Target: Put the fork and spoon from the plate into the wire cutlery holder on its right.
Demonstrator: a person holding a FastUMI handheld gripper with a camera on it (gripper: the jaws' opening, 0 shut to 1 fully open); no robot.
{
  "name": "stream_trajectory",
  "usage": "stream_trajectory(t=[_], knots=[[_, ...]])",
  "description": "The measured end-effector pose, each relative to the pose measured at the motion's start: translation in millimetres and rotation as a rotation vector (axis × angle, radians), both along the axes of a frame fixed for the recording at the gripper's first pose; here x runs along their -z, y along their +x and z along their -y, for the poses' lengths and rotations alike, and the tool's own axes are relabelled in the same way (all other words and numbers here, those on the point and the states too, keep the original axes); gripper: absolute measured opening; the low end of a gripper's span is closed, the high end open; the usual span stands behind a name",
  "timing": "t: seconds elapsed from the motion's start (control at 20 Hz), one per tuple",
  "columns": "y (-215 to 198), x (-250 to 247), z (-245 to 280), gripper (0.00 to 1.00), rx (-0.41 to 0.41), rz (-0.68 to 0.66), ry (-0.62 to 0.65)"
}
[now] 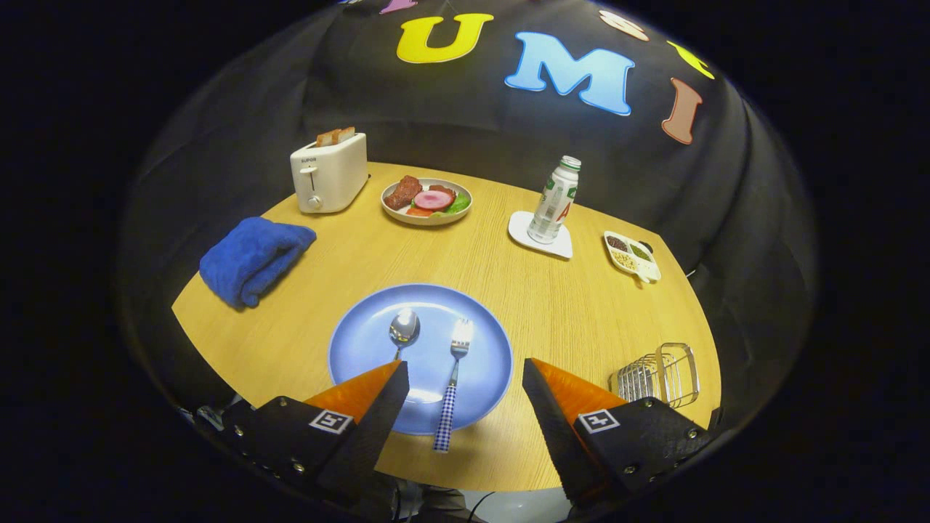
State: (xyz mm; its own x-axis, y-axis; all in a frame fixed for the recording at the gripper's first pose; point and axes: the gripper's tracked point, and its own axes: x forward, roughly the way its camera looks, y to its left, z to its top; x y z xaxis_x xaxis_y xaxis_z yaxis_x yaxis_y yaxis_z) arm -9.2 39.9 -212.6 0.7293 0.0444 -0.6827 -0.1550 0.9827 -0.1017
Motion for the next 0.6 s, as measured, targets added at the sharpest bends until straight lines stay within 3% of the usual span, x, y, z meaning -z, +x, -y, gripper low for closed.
stream_trajectory(t=[0.4, 0.45, 0.6], knots=[[-2, 41, 0, 0.94, -0.033, -0.172, -0.029], [-2, 45, 0, 0.89, -0.039, -0.189, -0.029], [0, 55, -4, 0.87, -0.064, -0.231, -0.037]])
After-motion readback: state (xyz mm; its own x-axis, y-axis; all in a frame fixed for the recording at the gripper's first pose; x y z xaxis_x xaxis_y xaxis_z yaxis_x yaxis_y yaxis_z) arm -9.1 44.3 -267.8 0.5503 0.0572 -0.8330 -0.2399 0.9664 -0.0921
